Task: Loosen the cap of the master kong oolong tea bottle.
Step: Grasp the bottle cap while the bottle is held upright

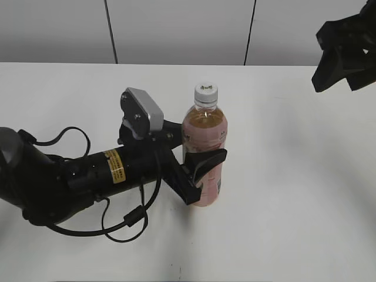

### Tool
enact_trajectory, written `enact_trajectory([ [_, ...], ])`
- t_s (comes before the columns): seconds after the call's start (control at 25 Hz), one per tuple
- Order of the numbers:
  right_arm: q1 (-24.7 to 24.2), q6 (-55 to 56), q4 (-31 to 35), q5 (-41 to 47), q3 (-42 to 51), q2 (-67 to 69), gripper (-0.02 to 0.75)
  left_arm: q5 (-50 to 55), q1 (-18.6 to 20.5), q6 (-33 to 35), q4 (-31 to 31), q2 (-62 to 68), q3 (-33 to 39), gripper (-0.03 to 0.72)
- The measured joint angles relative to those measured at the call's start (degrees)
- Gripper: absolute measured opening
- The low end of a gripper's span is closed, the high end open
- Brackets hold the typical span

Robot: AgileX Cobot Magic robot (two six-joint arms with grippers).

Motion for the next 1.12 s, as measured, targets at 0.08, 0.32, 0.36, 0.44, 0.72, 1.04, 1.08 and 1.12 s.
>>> enact_trajectory([
  [0.08, 0.0, 0.1, 0.0, 0.3, 0.0, 0.0, 0.440, 0.7, -0.4, -1.5, 1.1, -0.4, 0.0, 0.419],
  [0.32, 2.5, 0.1, 0.6, 0.5, -0.7, 0.0, 0.440, 0.7, -0.5, -2.2, 1.3, -0.4, 0.0, 0.419],
  [0.36, 3.5, 0.4, 0.8, 0.5, -1.0, 0.0, 0.440, 0.7, -0.5, -2.3, 1.3, -0.4, 0.0, 0.419],
  [0.44, 5.6, 1.4, 1.1, 0.4, -1.9, 0.1, 0.440, 0.7, -0.5, -2.3, 1.3, -0.4, 0.0, 0.419],
  [0.72, 13.1, 4.8, 1.7, 2.9, -8.4, 4.9, 0.440, -1.3, -0.5, -2.2, 1.3, 0.8, -0.1, 0.418],
  [1.04, 19.2, 7.0, 2.6, 5.2, -16.2, 11.6, 0.440, -2.0, -0.5, -1.6, 2.1, 1.1, -0.1, 0.418],
  [1.08, 19.4, 7.2, 2.7, 5.5, -16.9, 12.4, 0.440, -2.0, -0.5, -1.6, 2.3, 1.1, -0.1, 0.418],
  [1.12, 19.5, 7.3, 2.9, 5.6, -17.3, 13.2, 0.440, -2.0, -0.5, -1.5, 2.4, 1.1, -0.1, 0.418],
])
